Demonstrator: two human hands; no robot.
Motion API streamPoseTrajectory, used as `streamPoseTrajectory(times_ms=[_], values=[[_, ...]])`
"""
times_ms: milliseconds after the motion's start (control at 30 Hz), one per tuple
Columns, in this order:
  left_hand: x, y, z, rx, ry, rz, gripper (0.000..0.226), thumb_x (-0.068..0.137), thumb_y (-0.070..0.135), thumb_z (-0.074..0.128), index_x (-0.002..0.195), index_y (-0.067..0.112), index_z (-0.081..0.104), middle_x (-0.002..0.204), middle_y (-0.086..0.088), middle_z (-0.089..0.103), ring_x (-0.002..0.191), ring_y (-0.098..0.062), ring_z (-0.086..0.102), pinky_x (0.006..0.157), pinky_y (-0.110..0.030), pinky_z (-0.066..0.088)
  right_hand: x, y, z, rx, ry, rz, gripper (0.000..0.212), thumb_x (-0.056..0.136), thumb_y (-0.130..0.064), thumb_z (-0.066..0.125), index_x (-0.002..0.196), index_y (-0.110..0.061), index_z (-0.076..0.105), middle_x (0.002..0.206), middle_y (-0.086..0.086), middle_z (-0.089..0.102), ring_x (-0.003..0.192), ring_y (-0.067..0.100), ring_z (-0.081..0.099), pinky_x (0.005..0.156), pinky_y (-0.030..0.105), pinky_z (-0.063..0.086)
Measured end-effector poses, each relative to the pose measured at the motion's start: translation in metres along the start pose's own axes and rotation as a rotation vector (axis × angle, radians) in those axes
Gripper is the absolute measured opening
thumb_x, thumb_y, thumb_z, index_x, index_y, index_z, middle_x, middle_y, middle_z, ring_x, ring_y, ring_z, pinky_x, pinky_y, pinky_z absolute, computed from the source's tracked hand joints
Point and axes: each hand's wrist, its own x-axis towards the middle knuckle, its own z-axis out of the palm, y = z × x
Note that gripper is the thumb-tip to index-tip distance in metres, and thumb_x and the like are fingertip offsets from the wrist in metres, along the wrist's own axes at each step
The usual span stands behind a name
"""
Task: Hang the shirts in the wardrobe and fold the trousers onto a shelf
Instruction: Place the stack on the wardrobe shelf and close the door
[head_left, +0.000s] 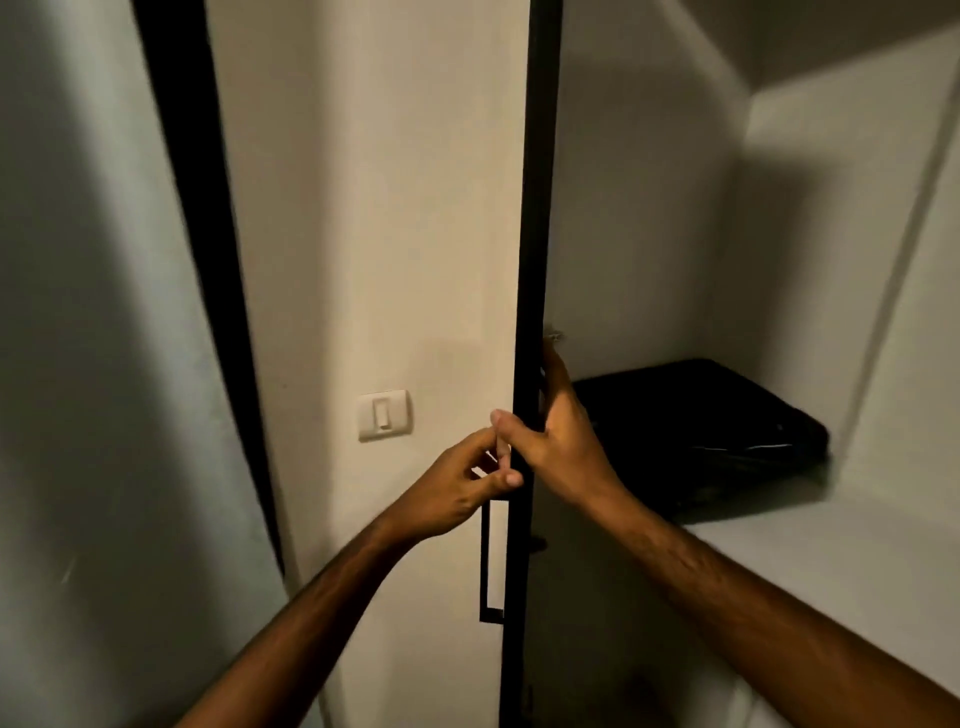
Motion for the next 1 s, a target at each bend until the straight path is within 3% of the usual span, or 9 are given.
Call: streamPoseTrajectory(times_ms=[100, 167, 300, 367, 433, 500, 567, 800, 1000], values=[[0.020, 0.004, 0.030, 0.073, -0.027, 0.064, 0.057, 0.082, 0.069, 0.064, 0.090, 0.013, 0.058, 0.091, -0.002, 0.059, 0.085, -0.025, 0.060, 0.079, -0.046, 0.057, -0.010, 0.007, -0.040, -0.022, -0.004, -0.004, 0.073, 0.091, -0.011, 0.067, 0.152, -0.025, 0.029, 0.128, -0.020, 0.053, 0.109, -0.016, 0.055, 0.081, 0.003, 0.046], [0.032, 0.006, 0.044, 0.156, -0.063, 0.112, 0.049, 0.083, 0.066, 0.064, 0.081, 0.017, 0.055, 0.086, 0.005, 0.058, 0.081, -0.020, 0.058, 0.077, -0.042, 0.055, -0.014, 0.011, -0.065, -0.039, -0.013, 0.028, 0.062, 0.091, -0.007, 0.065, 0.145, -0.022, 0.039, 0.124, -0.012, 0.060, 0.108, -0.005, 0.061, 0.083, 0.010, 0.050], [0.055, 0.009, 0.075, 0.288, -0.124, 0.171, 0.051, 0.082, 0.075, 0.057, 0.073, 0.026, 0.058, 0.085, 0.009, 0.054, 0.082, -0.014, 0.056, 0.078, -0.036, 0.052, -0.019, 0.018, -0.112, -0.053, -0.012, 0.144, 0.039, 0.089, 0.004, 0.063, 0.111, -0.027, 0.055, 0.101, -0.009, 0.065, 0.093, -0.005, 0.066, 0.077, 0.014, 0.053], [0.069, 0.009, 0.094, 0.345, -0.161, 0.156, 0.059, 0.079, 0.081, 0.050, 0.071, 0.025, 0.068, 0.086, 0.007, 0.050, 0.082, -0.012, 0.054, 0.075, -0.036, 0.051, -0.019, 0.025, -0.133, -0.031, 0.024, 0.226, 0.027, 0.082, -0.006, 0.071, 0.103, -0.019, 0.059, 0.093, 0.001, 0.066, 0.088, 0.003, 0.067, 0.079, 0.026, 0.058], [0.084, 0.009, 0.115, 0.381, -0.196, 0.148, 0.067, 0.077, 0.085, 0.045, 0.074, 0.026, 0.075, 0.085, 0.006, 0.045, 0.082, -0.010, 0.051, 0.073, -0.036, 0.051, -0.018, 0.033, -0.155, -0.045, 0.042, 0.300, 0.048, 0.069, -0.022, 0.077, 0.108, -0.001, 0.058, 0.096, 0.012, 0.066, 0.093, 0.023, 0.066, 0.084, 0.043, 0.056], [0.099, 0.009, 0.136, 0.354, -0.180, 0.153, 0.068, 0.075, 0.085, 0.045, 0.074, 0.026, 0.078, 0.083, 0.006, 0.044, 0.082, -0.008, 0.049, 0.070, -0.034, 0.050, -0.018, 0.034, -0.175, -0.023, 0.056, 0.370, 0.041, 0.070, -0.011, 0.072, 0.102, 0.006, 0.055, 0.091, 0.013, 0.063, 0.087, 0.024, 0.062, 0.079, 0.036, 0.052], [0.113, 0.007, 0.155, 0.329, -0.140, 0.153, 0.069, 0.074, 0.084, 0.048, 0.070, 0.022, 0.077, 0.083, 0.006, 0.045, 0.080, -0.007, 0.049, 0.066, -0.030, 0.048, -0.017, 0.038, -0.194, 0.018, 0.094, 0.449, 0.021, 0.080, 0.007, 0.063, 0.096, -0.004, 0.054, 0.084, 0.006, 0.063, 0.083, 0.017, 0.061, 0.076, 0.029, 0.051], [0.137, 0.000, 0.191, 0.400, 0.003, 0.199, 0.078, 0.074, 0.088, 0.040, 0.062, 0.016, 0.066, 0.078, 0.009, 0.038, 0.075, -0.010, 0.044, 0.067, -0.032, 0.040, -0.014, 0.052, -0.223, 0.011, 0.197, 0.548, 0.034, 0.083, -0.004, 0.069, 0.115, -0.010, 0.058, 0.095, 0.003, 0.070, 0.095, 0.022, 0.068, 0.072, 0.034, 0.053], [0.132, 0.002, 0.194, 0.471, -0.039, 0.227, 0.071, 0.083, 0.080, 0.039, 0.083, 0.020, 0.074, 0.087, 0.005, 0.044, 0.084, -0.014, 0.048, 0.076, -0.037, 0.046, -0.026, 0.050, -0.206, -0.107, 0.299, 0.497, 0.044, 0.091, -0.011, 0.068, 0.133, -0.013, 0.054, 0.121, 0.004, 0.069, 0.113, 0.020, 0.066, 0.096, 0.038, 0.054]])
